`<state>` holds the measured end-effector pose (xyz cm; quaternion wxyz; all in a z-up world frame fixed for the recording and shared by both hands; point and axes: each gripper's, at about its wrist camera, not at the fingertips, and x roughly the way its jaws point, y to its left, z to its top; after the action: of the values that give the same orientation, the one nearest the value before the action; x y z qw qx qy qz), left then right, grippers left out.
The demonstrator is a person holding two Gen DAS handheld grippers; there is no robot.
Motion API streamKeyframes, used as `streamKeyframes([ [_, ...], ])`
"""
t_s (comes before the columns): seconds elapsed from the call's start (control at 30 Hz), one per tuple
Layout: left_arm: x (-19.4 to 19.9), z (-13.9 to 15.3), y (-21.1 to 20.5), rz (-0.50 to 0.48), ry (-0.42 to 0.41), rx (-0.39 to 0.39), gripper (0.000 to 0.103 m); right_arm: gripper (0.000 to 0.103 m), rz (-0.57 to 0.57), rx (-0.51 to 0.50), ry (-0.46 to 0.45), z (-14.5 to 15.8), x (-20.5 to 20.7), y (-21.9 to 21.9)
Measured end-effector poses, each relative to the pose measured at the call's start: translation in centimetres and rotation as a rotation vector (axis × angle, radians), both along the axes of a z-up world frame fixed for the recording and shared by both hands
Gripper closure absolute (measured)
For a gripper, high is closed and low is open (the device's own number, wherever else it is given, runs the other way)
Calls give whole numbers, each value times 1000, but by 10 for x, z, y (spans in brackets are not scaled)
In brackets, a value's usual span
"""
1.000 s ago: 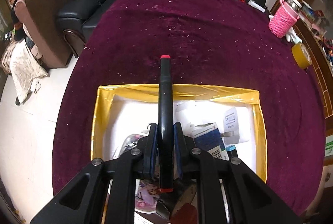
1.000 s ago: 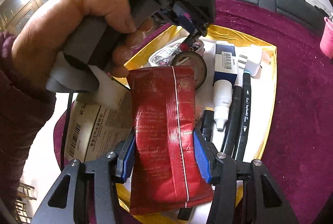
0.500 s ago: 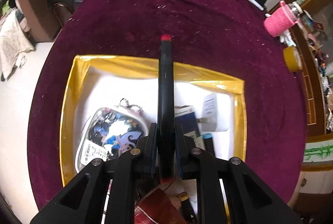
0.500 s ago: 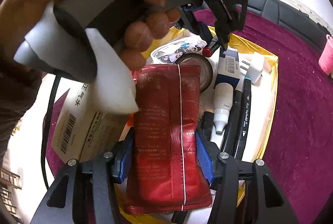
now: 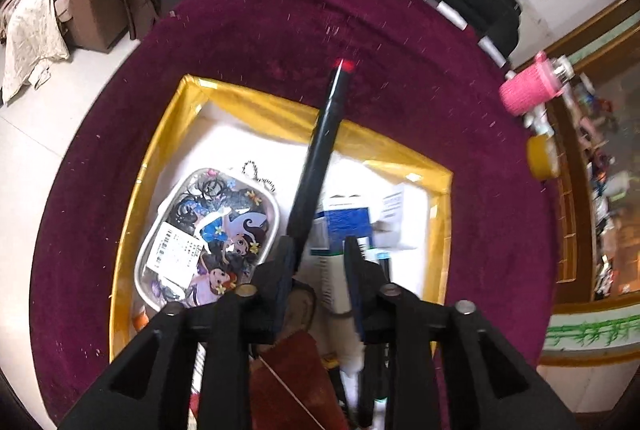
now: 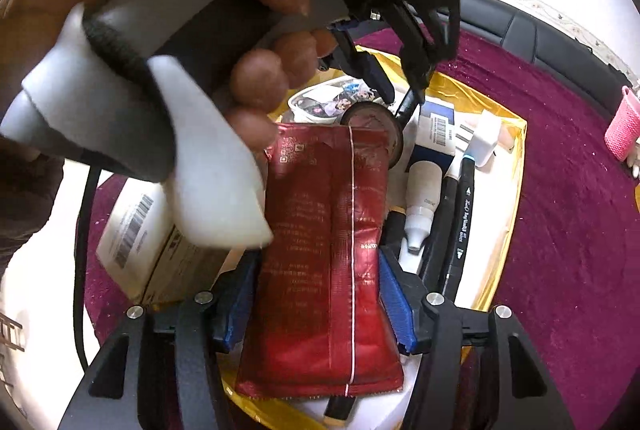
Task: Organize objects
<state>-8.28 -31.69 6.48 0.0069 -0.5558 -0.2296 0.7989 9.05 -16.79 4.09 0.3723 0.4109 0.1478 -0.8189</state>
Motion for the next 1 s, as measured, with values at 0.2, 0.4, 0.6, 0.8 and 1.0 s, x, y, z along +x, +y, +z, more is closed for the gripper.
streamKeyframes([
  [0.2,29,37,-1,9,129,55,35,20,-13,-76,18,21,2,22],
  [0.4,72,72,-10,31,260,17,19,15,-97,-146,14,33,-11,54],
  [0.6,109,79,4,26,316,-83,14,14,-246,-206,-58,30,-47,93],
  [0.8,142,78,34,58,388,-354,12,14,-350,-243,-123,26,-60,117],
  [1.0,172,81,68,89,497,-549,6,14,-398,-256,-131,26,-55,129],
])
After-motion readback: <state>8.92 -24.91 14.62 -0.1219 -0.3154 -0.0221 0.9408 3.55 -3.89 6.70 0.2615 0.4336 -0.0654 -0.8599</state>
